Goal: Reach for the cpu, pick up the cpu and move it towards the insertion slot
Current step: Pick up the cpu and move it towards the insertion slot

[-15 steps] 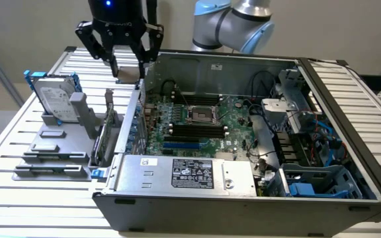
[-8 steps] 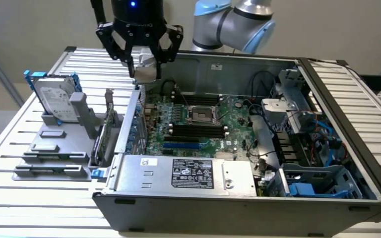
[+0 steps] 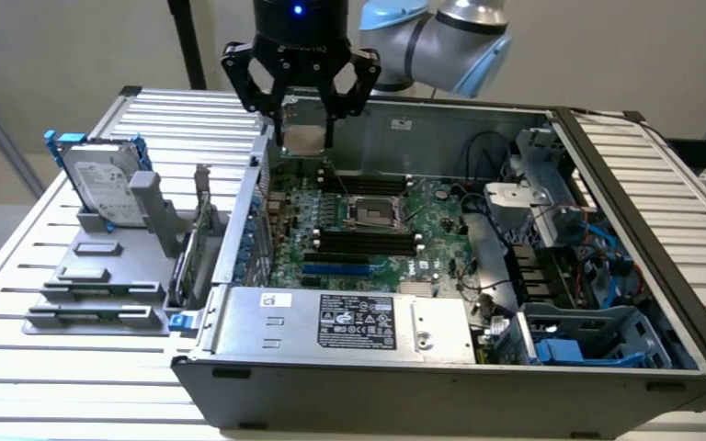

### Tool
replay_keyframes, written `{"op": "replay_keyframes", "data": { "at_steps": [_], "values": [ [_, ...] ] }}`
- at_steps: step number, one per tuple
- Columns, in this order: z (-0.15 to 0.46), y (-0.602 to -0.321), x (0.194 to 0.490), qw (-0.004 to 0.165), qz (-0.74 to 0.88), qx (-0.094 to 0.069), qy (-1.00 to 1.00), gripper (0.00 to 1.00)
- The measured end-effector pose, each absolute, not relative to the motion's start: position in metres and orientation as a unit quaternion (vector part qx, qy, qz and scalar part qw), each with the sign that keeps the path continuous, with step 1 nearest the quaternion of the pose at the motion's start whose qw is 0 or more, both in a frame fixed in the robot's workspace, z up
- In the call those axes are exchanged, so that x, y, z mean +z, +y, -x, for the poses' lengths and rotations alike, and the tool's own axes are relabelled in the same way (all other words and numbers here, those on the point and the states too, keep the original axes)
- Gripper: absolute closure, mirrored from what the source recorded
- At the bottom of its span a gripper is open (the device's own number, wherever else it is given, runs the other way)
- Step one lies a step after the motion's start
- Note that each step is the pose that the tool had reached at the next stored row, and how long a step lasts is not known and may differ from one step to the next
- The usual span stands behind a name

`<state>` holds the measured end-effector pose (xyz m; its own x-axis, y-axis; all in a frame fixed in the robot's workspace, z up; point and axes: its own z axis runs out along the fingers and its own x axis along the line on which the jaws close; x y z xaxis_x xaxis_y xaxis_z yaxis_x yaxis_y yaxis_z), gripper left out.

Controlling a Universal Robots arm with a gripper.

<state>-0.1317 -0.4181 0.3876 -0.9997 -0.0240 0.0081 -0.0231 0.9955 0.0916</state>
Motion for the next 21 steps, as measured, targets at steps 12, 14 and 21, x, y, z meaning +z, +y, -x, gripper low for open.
{"op": "replay_keyframes", "data": {
  "at_steps": [12,14,21],
  "values": [
    [0.077,-0.417,0.388,0.005,-0.012,-0.046,-0.999,0.45],
    [0.068,-0.415,0.388,0.005,-0.012,-0.045,-0.999,0.45],
    [0.055,-0.396,0.387,0.005,-0.012,-0.030,-0.999,0.45]
  ]
}}
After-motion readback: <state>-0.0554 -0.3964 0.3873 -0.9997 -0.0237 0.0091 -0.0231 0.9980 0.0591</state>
